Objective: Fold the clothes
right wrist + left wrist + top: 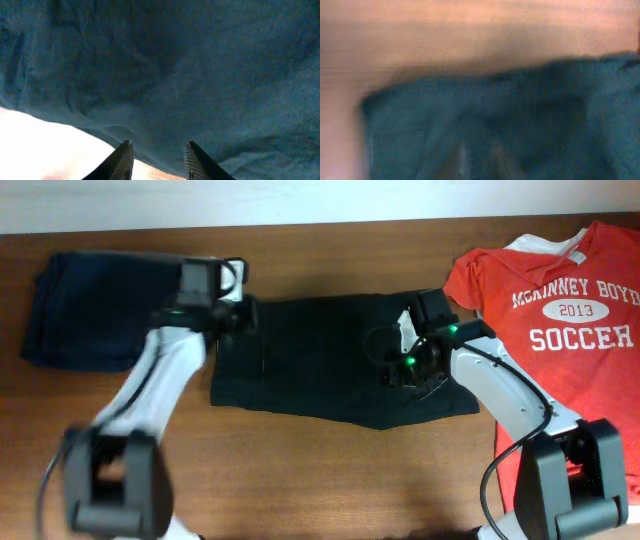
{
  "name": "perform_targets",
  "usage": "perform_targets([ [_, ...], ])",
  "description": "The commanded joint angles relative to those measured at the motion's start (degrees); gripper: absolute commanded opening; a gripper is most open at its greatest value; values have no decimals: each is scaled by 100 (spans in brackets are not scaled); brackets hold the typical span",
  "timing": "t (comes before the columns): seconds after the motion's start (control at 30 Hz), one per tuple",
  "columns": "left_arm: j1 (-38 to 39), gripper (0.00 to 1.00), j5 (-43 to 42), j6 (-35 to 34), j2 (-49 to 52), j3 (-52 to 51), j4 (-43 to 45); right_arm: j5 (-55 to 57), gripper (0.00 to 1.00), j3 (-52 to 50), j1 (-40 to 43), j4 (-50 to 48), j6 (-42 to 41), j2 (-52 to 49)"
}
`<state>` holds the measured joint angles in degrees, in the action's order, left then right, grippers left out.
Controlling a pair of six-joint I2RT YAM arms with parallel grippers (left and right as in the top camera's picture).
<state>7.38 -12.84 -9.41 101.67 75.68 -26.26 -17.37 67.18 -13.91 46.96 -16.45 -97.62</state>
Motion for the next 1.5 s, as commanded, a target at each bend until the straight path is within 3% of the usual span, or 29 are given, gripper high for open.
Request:
perform_targets([
  [0.0, -258, 39, 457, 44, -710, 109, -1445, 74, 39, 22, -11, 2, 9, -26],
  [0.03, -284, 56, 640, 44, -667, 96, -1978, 72, 45, 22, -11, 2, 7, -26],
  [0.07, -293, 64, 861, 44, -608, 50, -2188, 72, 49, 22, -11, 2, 7, -24],
  [0.1, -295, 64, 1095, 44, -535, -52, -2221, 72, 52, 22, -11, 4, 7, -26],
  [0.13, -295, 64, 1276, 44, -422, -170, -2153, 72, 64, 22, -11, 26, 7, -26],
  [0.17, -295, 64, 1384, 46, -234, -269, -2041, 72, 65, 22, -17, 92, 7, -26],
  [0.37, -295, 64, 1419, 225, 678, -310, -811, 76, 68, 22, -31, 195, 9, -26],
  [0.7, -310, 64, 1416, 308, 1685, -310, -782, 76, 68, 22, -31, 214, 9, -26],
  [0.73, -310, 59, 1414, 306, 1753, -310, -780, 76, 68, 22, -31, 214, 9, -24],
  [0.77, -317, 37, 1412, 304, 1786, -310, -804, 74, 68, 22, -31, 219, 9, -26],
  [0.83, -317, 25, 1414, 304, 1786, -310, -802, 74, 68, 22, -31, 216, 9, -24],
  [0.93, -317, 17, 1414, 304, 1786, -310, -804, 72, 68, 22, -31, 219, 9, -24],
  [1.0, -317, 2, 1416, 304, 1786, -304, -804, 72, 68, 22, -31, 216, 9, -24],
  [1.17, -315, 1, 1416, 304, 1709, 529, -1567, -63, 66, 195, -31, 173, 7, -15],
  [1.2, -315, 0, 1416, 304, 1633, 828, -1836, -216, 62, 306, -31, 175, 7, -13],
  [1.23, -315, 0, 1414, 304, 1552, 1095, -2096, -442, 45, 380, -31, 160, 7, -13],
  [1.27, -315, 0, 1412, 304, 1425, 1438, -2470, -710, 4, 404, -31, 33, -55, -13],
  [1.37, -304, 1, 1036, 304, 955, 2039, -3003, -793, 4, 352, -122, -302, -726, -26],
  [1.47, -289, 1, 551, 304, 479, 2092, -3045, -787, 4, 136, -619, -1104, -835, -26],
])
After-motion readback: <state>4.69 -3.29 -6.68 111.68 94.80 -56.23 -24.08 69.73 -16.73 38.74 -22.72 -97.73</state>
